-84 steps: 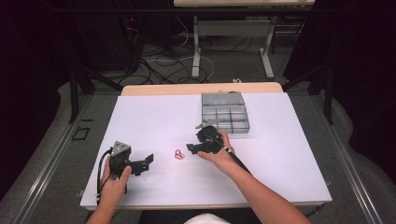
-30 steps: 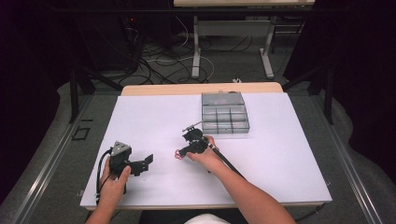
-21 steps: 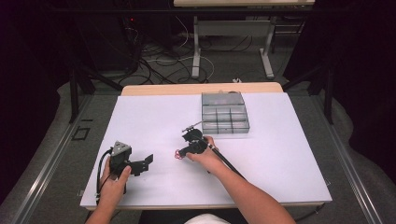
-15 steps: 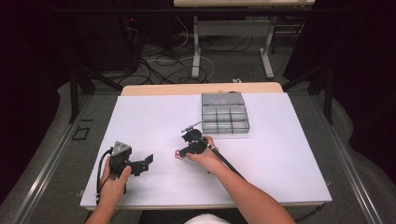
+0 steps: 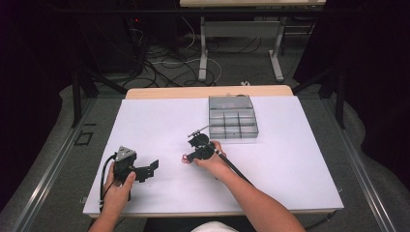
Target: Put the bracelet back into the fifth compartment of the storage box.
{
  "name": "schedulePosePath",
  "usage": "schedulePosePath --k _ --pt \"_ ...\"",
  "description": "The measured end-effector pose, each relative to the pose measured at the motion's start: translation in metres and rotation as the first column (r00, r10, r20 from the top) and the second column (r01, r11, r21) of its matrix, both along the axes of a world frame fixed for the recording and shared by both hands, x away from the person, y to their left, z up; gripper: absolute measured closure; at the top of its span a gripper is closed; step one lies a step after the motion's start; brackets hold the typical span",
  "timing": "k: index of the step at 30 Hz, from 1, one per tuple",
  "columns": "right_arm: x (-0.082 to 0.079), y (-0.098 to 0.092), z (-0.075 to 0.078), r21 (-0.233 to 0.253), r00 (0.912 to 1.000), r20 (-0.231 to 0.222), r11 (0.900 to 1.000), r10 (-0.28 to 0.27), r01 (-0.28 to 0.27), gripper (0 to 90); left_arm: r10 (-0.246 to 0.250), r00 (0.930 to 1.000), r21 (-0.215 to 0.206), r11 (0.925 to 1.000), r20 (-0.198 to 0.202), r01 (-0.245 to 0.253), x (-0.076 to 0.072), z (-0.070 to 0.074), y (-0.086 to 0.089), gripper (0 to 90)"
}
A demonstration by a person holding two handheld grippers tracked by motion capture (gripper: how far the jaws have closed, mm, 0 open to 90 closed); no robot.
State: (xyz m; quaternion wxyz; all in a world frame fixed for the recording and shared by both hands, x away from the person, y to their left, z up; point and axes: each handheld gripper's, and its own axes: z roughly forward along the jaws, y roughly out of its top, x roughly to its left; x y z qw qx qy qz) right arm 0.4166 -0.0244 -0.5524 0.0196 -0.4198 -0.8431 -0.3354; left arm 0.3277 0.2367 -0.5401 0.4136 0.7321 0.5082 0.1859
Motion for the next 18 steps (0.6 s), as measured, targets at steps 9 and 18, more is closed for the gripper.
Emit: schedulePosePath --k 9,18 --pt "0.0 0.0001 -0.0007 0.001 0.9998 0.019 1.0 0.002 -0.002 90.0 0.002 1.0 -0.008 1.0 -0.002 -0.002 0.0002 -0.0004 0.0002 4.8" --pt "-0.001 0.0006 0.0022 -0.021 0.9992 0.024 0.999 0.033 -0.033 90.0 0.003 1.0 -0.009 1.0 -0.001 -0.003 0.0003 -0.0006 0.0004 4.9"
